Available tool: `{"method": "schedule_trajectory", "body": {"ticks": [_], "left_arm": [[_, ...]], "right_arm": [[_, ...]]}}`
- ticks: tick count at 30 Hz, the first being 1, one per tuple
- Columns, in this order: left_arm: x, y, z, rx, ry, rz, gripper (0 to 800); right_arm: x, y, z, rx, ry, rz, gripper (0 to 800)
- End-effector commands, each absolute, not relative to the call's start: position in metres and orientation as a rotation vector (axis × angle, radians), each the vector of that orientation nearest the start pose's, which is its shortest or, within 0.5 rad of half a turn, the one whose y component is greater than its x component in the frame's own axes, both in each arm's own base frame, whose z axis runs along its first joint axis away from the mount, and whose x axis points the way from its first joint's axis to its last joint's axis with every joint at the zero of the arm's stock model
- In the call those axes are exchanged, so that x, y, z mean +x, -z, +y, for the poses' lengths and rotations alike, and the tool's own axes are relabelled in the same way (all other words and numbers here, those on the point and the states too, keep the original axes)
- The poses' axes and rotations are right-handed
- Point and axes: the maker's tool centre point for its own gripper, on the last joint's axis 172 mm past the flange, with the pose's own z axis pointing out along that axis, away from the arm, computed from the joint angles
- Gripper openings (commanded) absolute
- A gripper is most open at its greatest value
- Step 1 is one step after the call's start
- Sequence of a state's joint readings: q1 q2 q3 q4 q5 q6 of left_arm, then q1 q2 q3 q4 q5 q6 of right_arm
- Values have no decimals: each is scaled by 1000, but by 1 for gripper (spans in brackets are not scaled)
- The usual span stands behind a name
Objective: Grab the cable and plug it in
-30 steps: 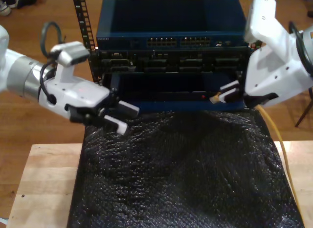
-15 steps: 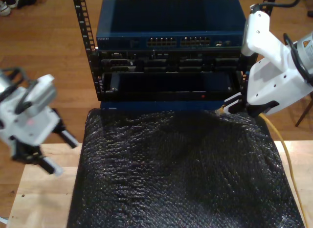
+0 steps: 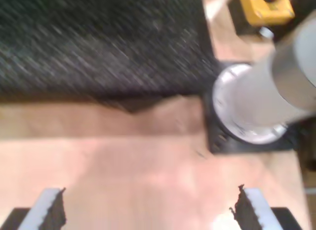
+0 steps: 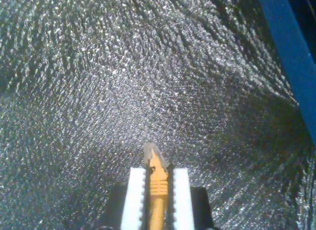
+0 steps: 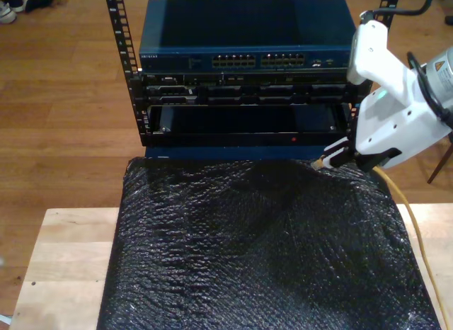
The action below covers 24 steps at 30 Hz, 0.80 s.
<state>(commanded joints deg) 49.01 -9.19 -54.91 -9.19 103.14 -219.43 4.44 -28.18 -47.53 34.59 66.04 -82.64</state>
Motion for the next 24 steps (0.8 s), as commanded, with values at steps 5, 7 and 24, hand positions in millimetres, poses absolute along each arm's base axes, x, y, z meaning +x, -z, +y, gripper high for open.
{"method": "schedule_trajectory", "body": {"ticks": [5, 7, 24], "left_arm": [[140, -207, 167, 1703, -285, -1714, 798], [119, -201, 168, 1687, -278, -1697, 798], [27, -172, 110, 1528, -296, -1638, 798]], "right_arm": [[383, -314, 151, -2156, 670, -1663, 0], [382, -313, 151, -2156, 666, -1661, 0], [378, -305, 149, -2162, 645, -1660, 0]]}}
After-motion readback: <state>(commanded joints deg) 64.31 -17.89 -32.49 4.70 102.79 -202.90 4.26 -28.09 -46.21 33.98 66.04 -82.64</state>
